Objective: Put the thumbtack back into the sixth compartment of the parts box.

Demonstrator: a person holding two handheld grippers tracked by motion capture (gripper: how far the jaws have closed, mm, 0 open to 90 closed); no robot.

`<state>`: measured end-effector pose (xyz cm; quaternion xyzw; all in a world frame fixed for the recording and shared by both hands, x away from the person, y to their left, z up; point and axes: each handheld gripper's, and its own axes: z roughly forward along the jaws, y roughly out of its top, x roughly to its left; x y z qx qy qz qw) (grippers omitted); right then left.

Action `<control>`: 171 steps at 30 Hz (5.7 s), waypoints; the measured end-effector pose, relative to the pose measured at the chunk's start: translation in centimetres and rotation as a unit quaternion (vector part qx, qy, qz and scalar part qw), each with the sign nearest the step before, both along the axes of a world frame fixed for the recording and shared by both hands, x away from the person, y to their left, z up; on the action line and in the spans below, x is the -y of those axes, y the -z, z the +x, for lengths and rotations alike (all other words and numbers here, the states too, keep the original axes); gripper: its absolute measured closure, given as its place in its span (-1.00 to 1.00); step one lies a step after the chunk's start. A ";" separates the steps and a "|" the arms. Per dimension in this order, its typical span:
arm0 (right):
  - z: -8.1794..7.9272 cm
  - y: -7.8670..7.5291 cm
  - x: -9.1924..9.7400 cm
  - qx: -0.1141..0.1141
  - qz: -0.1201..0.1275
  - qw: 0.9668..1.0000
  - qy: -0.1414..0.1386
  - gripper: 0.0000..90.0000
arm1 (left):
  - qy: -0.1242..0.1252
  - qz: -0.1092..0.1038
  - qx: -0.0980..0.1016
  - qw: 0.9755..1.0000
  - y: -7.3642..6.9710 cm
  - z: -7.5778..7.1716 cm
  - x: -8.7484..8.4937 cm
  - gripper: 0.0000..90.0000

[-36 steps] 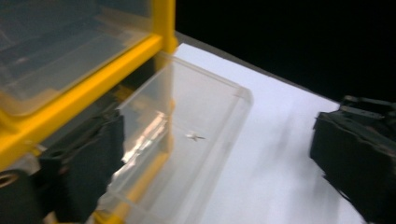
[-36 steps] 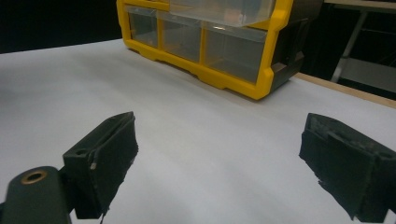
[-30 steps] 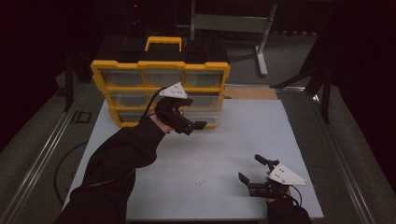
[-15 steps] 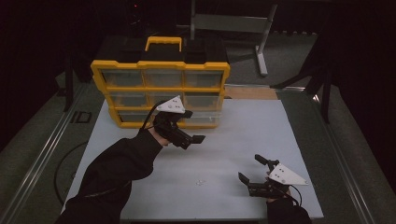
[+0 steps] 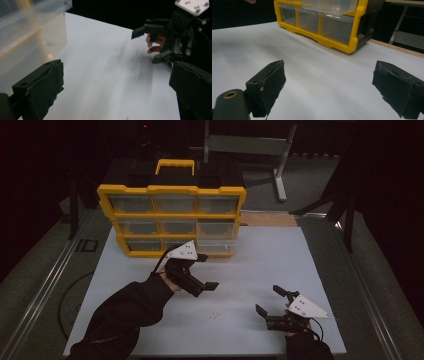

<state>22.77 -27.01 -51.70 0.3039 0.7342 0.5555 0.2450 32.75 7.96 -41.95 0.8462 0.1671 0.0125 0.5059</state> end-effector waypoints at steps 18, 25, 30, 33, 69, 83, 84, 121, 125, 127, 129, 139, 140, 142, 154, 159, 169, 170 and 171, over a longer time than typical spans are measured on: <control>0.0 0.0 -0.1 0.000 -0.002 1.000 -0.001 -0.76 | 0.042 0.038 -0.027 0.998 6.6 -1.6 1.3 -1.00; 0.0 0.0 -0.1 0.001 -0.003 1.000 -0.002 -0.76 | 0.053 0.072 -0.053 0.995 9.3 -1.9 1.9 -0.96; 0.0 0.1 -0.2 0.000 -0.004 1.000 -0.003 -0.76 | 0.052 0.074 -0.056 0.994 10.5 -2.1 2.1 -0.64; 0.0 0.1 -0.2 0.000 -0.004 1.000 -0.004 -0.76 | 0.060 0.072 -0.058 0.994 10.8 -2.1 2.1 -0.42; 0.0 0.1 -0.2 0.000 -0.004 1.000 -0.004 -0.76 | 0.099 0.112 -0.072 0.986 10.7 -1.4 2.6 0.91; 0.0 0.1 -0.2 0.001 -0.004 1.000 -0.004 -0.76 | 0.097 0.093 -0.046 0.990 6.0 -0.5 1.9 0.91; 0.0 0.1 -0.2 0.000 -0.004 1.000 -0.004 -0.76 | 0.099 0.087 -0.043 0.990 5.2 -0.3 1.9 0.91; 0.0 0.2 -0.1 -0.001 -0.004 1.000 -0.002 -0.76 | 0.045 0.014 0.022 0.999 -6.5 5.2 0.2 0.91; 0.0 0.1 -0.1 -0.001 -0.004 1.000 -0.003 -0.76 | 0.036 0.003 0.021 0.999 -7.2 6.0 -0.1 0.91; 0.1 0.2 -0.1 -0.001 -0.004 1.000 -0.002 -0.76 | 0.027 0.005 0.025 0.999 -7.5 6.4 -0.1 0.91; 0.0 0.2 -0.1 -0.001 -0.004 1.000 -0.002 -0.76 | 0.017 0.000 0.024 1.000 -7.7 6.9 -0.3 0.91; 0.0 0.1 -0.1 -0.001 -0.004 1.000 -0.005 -0.76 | -0.020 -0.017 0.015 1.000 -7.3 9.0 -0.7 0.91; 0.0 0.1 -0.1 0.000 -0.004 1.000 -0.005 -0.76 | -0.025 -0.021 0.012 0.999 -7.1 9.3 -0.8 0.91; 0.0 0.1 -0.1 0.001 -0.004 1.000 -0.006 -0.76 | -0.031 -0.027 0.009 0.999 -7.0 9.6 -0.9 0.91; 0.0 0.2 -0.2 -0.001 -0.005 1.000 -0.007 -0.76 | -0.100 -0.014 -0.011 0.995 -5.7 10.9 -0.5 0.91; 0.0 0.2 -0.2 -0.001 -0.006 1.000 -0.008 -0.76 | -0.107 0.010 -0.012 0.994 -5.4 10.9 0.1 0.91; 0.1 0.2 -0.1 -0.001 -0.006 1.000 -0.008 -0.76 | -0.108 0.043 -0.024 0.993 -4.5 10.9 0.8 0.75; 0.1 0.2 -0.1 0.000 -0.006 1.000 -0.008 -0.76 | -0.104 0.038 -0.021 0.994 -4.6 10.8 0.7 0.64; 0.1 0.2 -0.1 0.000 -0.006 1.000 -0.008 -0.76 | -0.104 0.038 -0.021 0.994 -4.6 10.8 0.7 0.58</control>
